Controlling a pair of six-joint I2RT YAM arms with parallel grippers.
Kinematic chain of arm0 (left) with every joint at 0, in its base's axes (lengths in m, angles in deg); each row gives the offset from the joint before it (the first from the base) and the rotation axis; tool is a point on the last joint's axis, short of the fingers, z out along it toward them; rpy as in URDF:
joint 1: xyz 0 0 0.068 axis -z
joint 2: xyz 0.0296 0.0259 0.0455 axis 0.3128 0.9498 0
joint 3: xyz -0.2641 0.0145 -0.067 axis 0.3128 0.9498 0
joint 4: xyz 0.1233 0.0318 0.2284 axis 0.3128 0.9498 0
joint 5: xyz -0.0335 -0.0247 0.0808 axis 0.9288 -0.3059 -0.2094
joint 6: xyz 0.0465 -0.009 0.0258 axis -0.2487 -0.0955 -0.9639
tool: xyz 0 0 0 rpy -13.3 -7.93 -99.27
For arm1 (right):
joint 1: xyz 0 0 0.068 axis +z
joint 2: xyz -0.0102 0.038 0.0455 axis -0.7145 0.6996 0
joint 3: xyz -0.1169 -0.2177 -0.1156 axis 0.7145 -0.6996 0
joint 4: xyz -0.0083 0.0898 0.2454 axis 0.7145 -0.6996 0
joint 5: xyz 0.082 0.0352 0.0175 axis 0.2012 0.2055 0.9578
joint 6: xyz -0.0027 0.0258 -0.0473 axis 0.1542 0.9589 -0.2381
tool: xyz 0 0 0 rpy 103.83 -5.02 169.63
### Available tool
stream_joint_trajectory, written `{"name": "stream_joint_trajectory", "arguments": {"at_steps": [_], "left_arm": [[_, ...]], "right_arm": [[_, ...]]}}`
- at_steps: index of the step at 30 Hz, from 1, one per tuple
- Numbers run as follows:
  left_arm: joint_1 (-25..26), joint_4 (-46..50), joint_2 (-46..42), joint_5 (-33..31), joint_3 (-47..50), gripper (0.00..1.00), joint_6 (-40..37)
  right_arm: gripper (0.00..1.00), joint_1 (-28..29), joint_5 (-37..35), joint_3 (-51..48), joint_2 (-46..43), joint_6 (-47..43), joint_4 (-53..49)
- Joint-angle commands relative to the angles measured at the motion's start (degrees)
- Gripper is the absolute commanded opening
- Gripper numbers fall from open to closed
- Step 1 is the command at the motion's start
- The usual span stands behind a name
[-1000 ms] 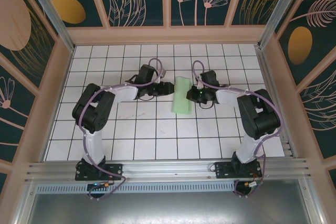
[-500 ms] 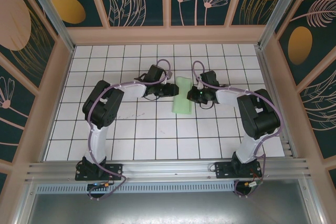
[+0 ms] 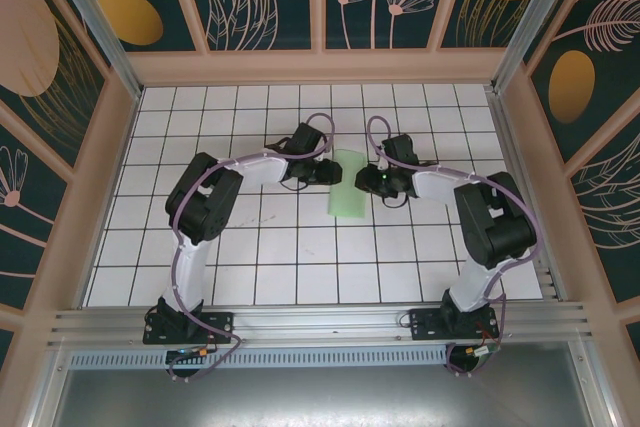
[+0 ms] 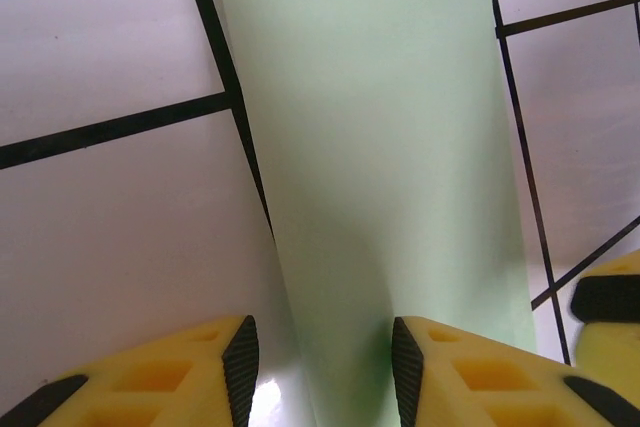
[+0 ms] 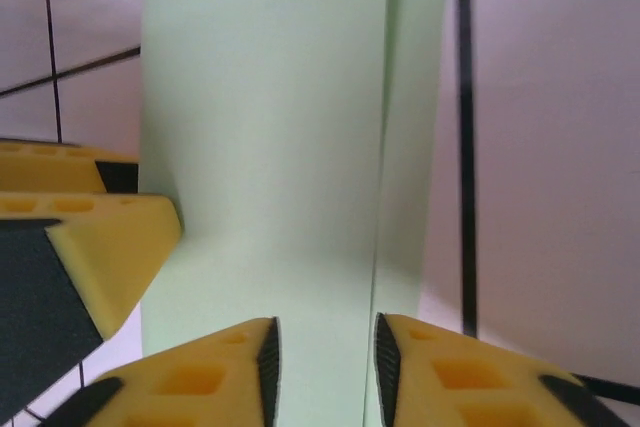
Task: Fold a paper plane with a square sheet of paper (fold left side to right side)
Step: First fold in half a square sheet of paper at the center of the table.
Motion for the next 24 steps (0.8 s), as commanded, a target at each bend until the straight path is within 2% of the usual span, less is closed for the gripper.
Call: {"name": "stream_joint_trajectory", "arguments": {"at_steps": [1,9,16,24], "left_arm": [[0.72,3.28,2.37,-2.70,-1.17,0.44,-1.44],[1.68,6.09,3.65,-4.35,-3.20,0.44,-2.75],[2.47,8.28,4.69,-5.25,-4.72,0.46,-3.73],[2.97,10.05,6.57,-6.21,-6.96,0.48,-3.75]], "right_arm": [[0.43,-0.65,-6.68,-1.27,-5.93,-0.77,-2.03],[0.60,-4.02,-14.06,-7.44,-16.52,1.15,-0.91],[0.76,-7.91,-10.71,-13.12,-24.10,3.32,2.88],[0.78,-9.15,-8.29,-14.78,-26.16,4.37,3.73]]}}
